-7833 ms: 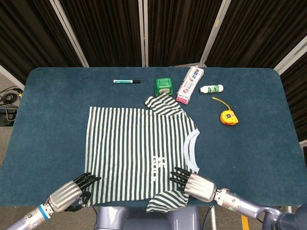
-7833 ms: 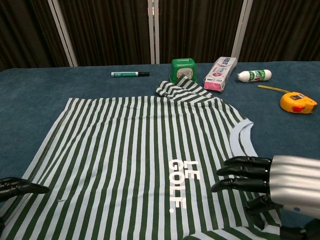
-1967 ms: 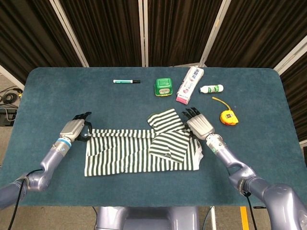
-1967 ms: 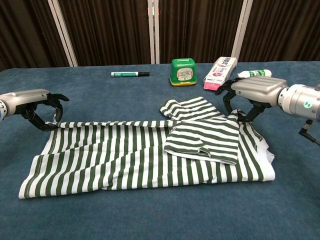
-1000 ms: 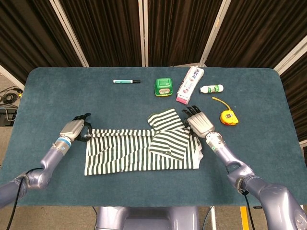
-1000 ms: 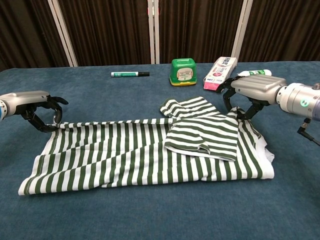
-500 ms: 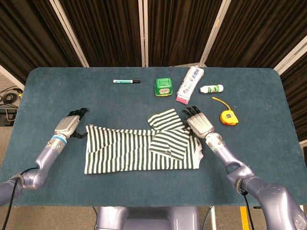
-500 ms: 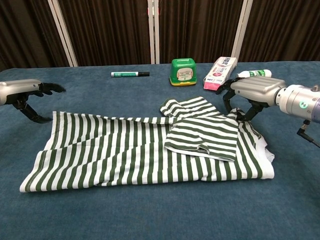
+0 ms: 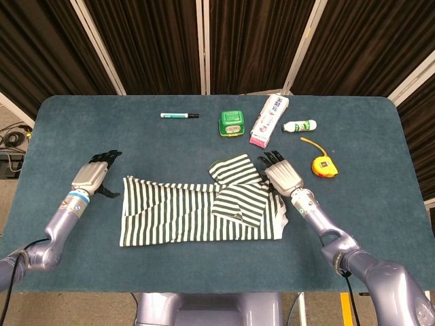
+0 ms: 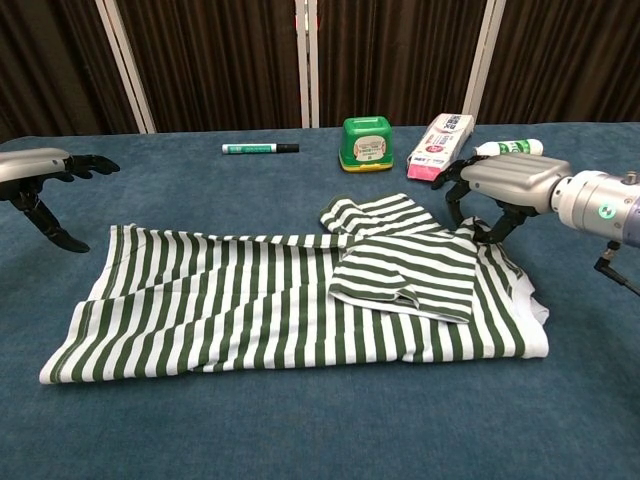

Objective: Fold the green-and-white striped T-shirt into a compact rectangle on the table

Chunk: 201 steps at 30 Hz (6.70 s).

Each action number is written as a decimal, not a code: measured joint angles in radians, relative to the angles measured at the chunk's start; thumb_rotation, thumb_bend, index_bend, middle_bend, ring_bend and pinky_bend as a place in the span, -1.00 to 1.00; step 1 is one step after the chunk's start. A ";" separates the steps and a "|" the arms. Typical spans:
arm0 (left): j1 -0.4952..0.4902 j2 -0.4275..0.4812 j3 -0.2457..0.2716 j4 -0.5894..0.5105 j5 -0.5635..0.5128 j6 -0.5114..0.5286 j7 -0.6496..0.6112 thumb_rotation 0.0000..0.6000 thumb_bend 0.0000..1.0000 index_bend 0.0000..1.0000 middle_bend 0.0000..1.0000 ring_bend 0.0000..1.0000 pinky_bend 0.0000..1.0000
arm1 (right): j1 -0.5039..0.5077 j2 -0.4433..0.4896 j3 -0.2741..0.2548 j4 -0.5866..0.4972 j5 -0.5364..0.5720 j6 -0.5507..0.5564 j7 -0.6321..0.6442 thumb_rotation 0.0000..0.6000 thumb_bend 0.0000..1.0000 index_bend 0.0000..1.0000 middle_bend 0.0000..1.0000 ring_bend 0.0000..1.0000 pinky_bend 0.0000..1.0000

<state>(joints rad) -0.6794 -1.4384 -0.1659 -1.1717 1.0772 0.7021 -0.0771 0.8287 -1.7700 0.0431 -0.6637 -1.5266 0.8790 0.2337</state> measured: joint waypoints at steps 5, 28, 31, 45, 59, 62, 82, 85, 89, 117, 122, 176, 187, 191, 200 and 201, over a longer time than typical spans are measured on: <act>0.007 0.011 0.001 -0.013 0.010 0.012 -0.004 1.00 -0.76 -1.00 -1.00 -1.00 -1.00 | -0.001 0.007 0.002 -0.017 0.002 0.002 -0.007 1.00 -0.94 -0.99 -1.00 -1.00 -1.00; 0.189 0.208 0.043 -0.328 0.048 0.326 0.097 1.00 -0.76 -1.00 -1.00 -1.00 -1.00 | -0.097 0.382 0.009 -0.523 0.057 0.078 -0.282 1.00 -1.00 -1.00 -1.00 -1.00 -1.00; 0.222 0.229 0.055 -0.379 0.045 0.381 0.148 1.00 -0.76 -1.00 -1.00 -1.00 -1.00 | -0.097 0.424 0.029 -0.578 0.082 0.071 -0.308 1.00 -1.00 -1.00 -1.00 -1.00 -1.00; 0.349 0.251 0.094 -0.502 0.042 0.598 0.308 1.00 -0.76 -1.00 -1.00 -1.00 -1.00 | 0.016 0.374 0.124 -0.569 0.173 -0.059 -0.348 1.00 -0.83 -0.62 -1.00 -1.00 -1.00; 0.351 0.253 0.072 -0.479 0.033 0.573 0.296 1.00 -0.76 -1.00 -1.00 -1.00 -1.00 | 0.178 0.127 0.202 -0.290 0.308 -0.203 -0.455 1.00 -0.55 -0.32 -1.00 -1.00 -1.00; 0.349 0.249 0.068 -0.468 0.022 0.563 0.298 1.00 -0.76 -1.00 -1.00 -1.00 -1.00 | 0.216 0.067 0.214 -0.205 0.328 -0.238 -0.462 1.00 -0.55 -0.32 -1.00 -1.00 -1.00; 0.336 0.222 0.045 -0.409 -0.041 0.490 0.313 1.00 -0.76 -1.00 -1.00 -1.00 -1.00 | 0.405 -0.250 0.196 0.350 0.289 -0.513 -0.289 1.00 -0.37 -0.28 -1.00 -1.00 -1.00; 0.335 0.219 0.045 -0.405 -0.039 0.487 0.313 1.00 -0.76 -1.00 -1.00 -1.00 -1.00 | 0.410 -0.263 0.184 0.381 0.275 -0.545 -0.269 1.00 -0.35 -0.24 -1.00 -1.00 -1.00; 0.337 0.216 0.044 -0.405 -0.037 0.487 0.316 1.00 -0.76 -1.00 -1.00 -1.00 -1.00 | 0.410 -0.269 0.176 0.395 0.258 -0.550 -0.236 1.00 -0.34 -0.16 -1.00 -1.00 -1.00; 0.344 0.218 0.042 -0.425 -0.022 0.490 0.328 1.00 -0.76 -1.00 -1.00 -1.00 -1.00 | 0.357 -0.238 0.120 0.389 0.163 -0.487 -0.078 1.00 -0.29 0.27 -1.00 -1.00 -1.00; 0.344 0.219 0.041 -0.425 -0.023 0.487 0.329 1.00 -0.76 -1.00 -1.00 -1.00 -1.00 | 0.355 -0.237 0.115 0.386 0.155 -0.486 -0.069 1.00 -0.29 0.32 -1.00 -1.00 -1.00; 0.372 0.270 0.077 -0.546 0.096 0.523 0.305 1.00 -0.76 -1.00 -1.00 -1.00 -1.00 | 0.125 0.211 0.013 -0.396 0.020 -0.025 -0.287 1.00 -0.28 0.47 -0.87 -1.00 -1.00; 0.374 0.278 0.081 -0.562 0.107 0.521 0.302 1.00 -0.76 -1.00 -1.00 -1.00 -1.00 | 0.091 0.238 -0.007 -0.478 0.012 -0.005 -0.398 1.00 -0.28 0.48 -0.89 -1.00 -1.00; 0.374 0.280 0.082 -0.565 0.109 0.520 0.301 1.00 -0.76 -1.00 -1.00 -1.00 -1.00 | 0.080 0.230 -0.021 -0.487 0.000 0.003 -0.457 1.00 -0.28 0.48 -0.89 -1.00 -1.00; 0.374 0.282 0.082 -0.568 0.109 0.518 0.303 1.00 -0.76 -1.00 -1.00 -1.00 -1.00 | 0.068 0.195 -0.054 -0.478 -0.053 0.022 -0.542 1.00 -0.28 0.48 -0.88 -1.00 -1.00; 0.374 0.283 0.082 -0.568 0.108 0.517 0.303 1.00 -0.76 -1.00 -1.00 -1.00 -1.00 | 0.066 0.189 -0.057 -0.475 -0.060 0.025 -0.553 1.00 -0.28 0.48 -0.88 -1.00 -1.00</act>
<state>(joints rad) -0.3056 -1.1558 -0.0838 -1.7398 1.1854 1.2192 0.2257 0.8950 -1.5809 -0.0142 -1.1382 -1.5865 0.9040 -0.3194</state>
